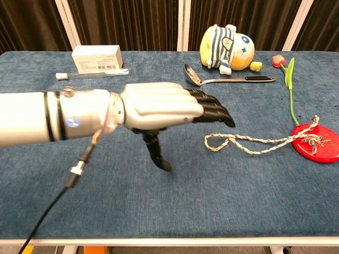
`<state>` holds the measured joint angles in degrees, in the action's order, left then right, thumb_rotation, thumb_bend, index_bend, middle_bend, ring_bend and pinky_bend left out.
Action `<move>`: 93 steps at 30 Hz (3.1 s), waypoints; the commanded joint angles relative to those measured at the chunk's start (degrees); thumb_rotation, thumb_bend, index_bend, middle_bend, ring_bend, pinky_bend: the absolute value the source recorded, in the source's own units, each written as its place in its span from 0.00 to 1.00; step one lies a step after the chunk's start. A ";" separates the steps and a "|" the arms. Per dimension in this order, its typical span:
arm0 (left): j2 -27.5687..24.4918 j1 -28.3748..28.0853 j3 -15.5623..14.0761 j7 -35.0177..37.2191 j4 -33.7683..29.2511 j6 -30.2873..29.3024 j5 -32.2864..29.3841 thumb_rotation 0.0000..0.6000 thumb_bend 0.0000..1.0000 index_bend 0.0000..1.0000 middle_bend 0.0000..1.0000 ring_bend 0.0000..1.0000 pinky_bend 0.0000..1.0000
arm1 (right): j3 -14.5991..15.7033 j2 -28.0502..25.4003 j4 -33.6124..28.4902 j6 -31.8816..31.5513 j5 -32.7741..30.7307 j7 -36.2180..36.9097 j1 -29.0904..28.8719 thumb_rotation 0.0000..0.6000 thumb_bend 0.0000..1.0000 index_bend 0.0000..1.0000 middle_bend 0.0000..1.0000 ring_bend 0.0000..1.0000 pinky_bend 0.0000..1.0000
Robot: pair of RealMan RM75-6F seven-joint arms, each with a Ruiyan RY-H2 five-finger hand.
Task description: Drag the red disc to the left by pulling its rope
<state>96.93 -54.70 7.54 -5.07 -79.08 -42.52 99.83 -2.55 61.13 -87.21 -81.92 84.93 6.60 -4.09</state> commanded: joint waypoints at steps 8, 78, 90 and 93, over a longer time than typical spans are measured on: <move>3.06 -3.96 -1.07 0.36 5.71 2.75 -2.94 1.00 0.03 0.11 0.09 0.00 0.09 | -0.15 0.75 1.68 0.15 -0.59 1.32 0.21 1.00 0.26 0.00 0.00 0.00 0.00; -11.79 2.51 -6.57 -7.24 -5.62 -8.00 -15.23 1.00 0.38 0.75 0.91 0.54 0.34 | -0.68 2.17 3.01 1.33 -1.61 1.42 0.16 1.00 0.26 0.00 0.00 0.00 0.00; -29.57 17.92 -12.74 -5.00 -10.71 -20.79 -19.90 1.00 0.38 0.76 0.91 0.55 0.37 | -0.69 2.10 2.63 1.22 -1.15 1.21 -0.07 1.00 0.26 0.00 0.00 0.00 0.00; -32.33 20.94 -13.08 -3.83 -8.95 -22.85 -21.40 1.00 0.38 0.76 0.91 0.55 0.37 | -0.69 1.94 2.11 0.95 -1.04 0.76 -0.02 1.00 0.26 0.00 0.00 0.00 0.00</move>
<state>66.06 -35.37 -4.94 -9.88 -89.00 -64.22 79.67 -3.25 63.10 -85.04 -80.92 83.88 7.43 -4.13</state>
